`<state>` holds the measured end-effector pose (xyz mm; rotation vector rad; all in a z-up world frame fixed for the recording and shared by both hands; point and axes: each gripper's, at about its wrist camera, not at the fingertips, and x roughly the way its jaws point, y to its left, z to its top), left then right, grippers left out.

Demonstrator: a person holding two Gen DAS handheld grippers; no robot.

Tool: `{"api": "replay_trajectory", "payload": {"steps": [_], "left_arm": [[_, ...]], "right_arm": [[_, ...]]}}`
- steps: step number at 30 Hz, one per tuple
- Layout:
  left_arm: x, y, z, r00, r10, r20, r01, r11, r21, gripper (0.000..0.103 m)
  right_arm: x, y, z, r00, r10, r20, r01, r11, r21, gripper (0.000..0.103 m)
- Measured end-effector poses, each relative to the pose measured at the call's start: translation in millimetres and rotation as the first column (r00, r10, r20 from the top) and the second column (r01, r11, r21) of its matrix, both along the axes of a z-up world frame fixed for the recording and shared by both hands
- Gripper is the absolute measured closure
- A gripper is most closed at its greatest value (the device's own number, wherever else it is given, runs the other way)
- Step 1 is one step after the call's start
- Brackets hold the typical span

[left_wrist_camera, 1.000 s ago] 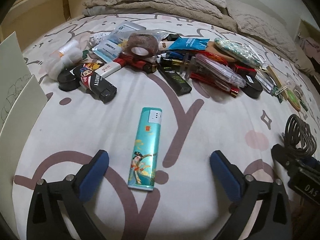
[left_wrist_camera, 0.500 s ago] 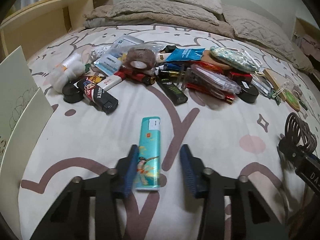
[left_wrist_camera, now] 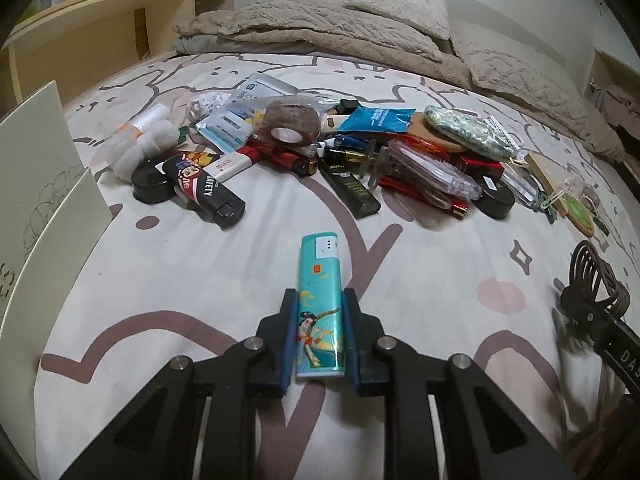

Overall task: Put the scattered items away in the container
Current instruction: 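Grasp the black claw clip with the right gripper and lift it, then carry the lighter with the left gripper over the white box while the right carries the clip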

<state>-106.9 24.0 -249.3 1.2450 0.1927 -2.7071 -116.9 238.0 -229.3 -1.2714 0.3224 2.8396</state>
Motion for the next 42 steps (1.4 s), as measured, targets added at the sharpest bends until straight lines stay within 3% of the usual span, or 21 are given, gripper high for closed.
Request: {"api": "replay_trajectory", "payload": {"steps": [11,21,42], "left_arm": [[2,4,13,0.999,-0.014,-0.042,0.013,0.999,-0.031,0.082],[10,-1,33,0.996,-0.020,-0.086,0.020,1.000,-0.003,0.082],[32,0,90,0.980,-0.061,-0.191,0.056,0.998,-0.030,0.082]], "right_arm": [[6,2,18,0.999,0.006,-0.042,-0.007,1.000,-0.025,0.024],[15,4,41,0.994,0.022,-0.109,-0.029,0.998,-0.061,0.024],[41,5,106,0.955,0.080,-0.286,-0.118,0.986,-0.115,0.024]]}}
